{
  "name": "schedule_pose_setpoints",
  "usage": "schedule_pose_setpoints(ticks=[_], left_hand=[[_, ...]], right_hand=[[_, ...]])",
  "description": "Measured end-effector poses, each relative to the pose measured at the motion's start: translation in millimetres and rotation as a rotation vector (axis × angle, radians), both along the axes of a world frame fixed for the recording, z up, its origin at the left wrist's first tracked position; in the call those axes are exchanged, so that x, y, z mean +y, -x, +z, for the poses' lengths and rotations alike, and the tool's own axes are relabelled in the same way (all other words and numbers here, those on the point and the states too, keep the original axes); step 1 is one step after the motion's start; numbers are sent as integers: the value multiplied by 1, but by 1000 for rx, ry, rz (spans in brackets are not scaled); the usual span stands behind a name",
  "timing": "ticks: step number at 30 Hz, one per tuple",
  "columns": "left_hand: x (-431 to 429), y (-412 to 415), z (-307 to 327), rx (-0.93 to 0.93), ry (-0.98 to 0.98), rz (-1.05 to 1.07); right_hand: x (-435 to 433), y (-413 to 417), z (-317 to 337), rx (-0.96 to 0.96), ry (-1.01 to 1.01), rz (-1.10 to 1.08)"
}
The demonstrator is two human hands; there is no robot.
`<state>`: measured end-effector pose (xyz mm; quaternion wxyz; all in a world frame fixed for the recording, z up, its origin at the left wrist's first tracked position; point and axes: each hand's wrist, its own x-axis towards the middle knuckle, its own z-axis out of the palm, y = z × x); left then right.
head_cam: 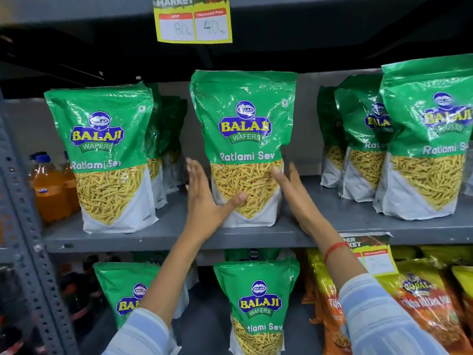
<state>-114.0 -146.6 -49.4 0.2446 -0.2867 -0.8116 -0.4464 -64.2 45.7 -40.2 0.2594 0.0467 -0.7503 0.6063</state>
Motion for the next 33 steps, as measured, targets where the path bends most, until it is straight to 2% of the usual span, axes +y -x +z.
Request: schedule_pose_setpoints(ticks=[2,5,9,13,15,17,19,22,24,27,33], left_hand=[[11,-14,-5,306,127,208],[42,-40,-7,552,218,298],[110,-66,-5,591,237,163],[187,-82,-6,468,145,0],[223,-85,-6,327,116,-111],[252,-91,-1,104,91,-241],[273,-97,8,-134,89,-341],[288,-101,14,-290,142,-443],[289,-98,14,-324,176,-441],[286,-94,15,-432,132,-416],[285,-106,18,-465,110,-499]], right_hand=[[-2,-7,-1,140,44,-178],[6,-24,-4,441,-35,-381],[49,-51,-3,697,-269,-530],[111,-80,-6,767,-409,-669],[146,-95,-9,758,-452,-710],[185,-108,-9,716,-472,-749],[227,-119,-4,561,-377,-727],[269,-129,9,81,-91,-381],[285,-122,12,-84,9,-82],[301,-105,6,-88,-27,98],[292,-108,5,-49,-185,209]])
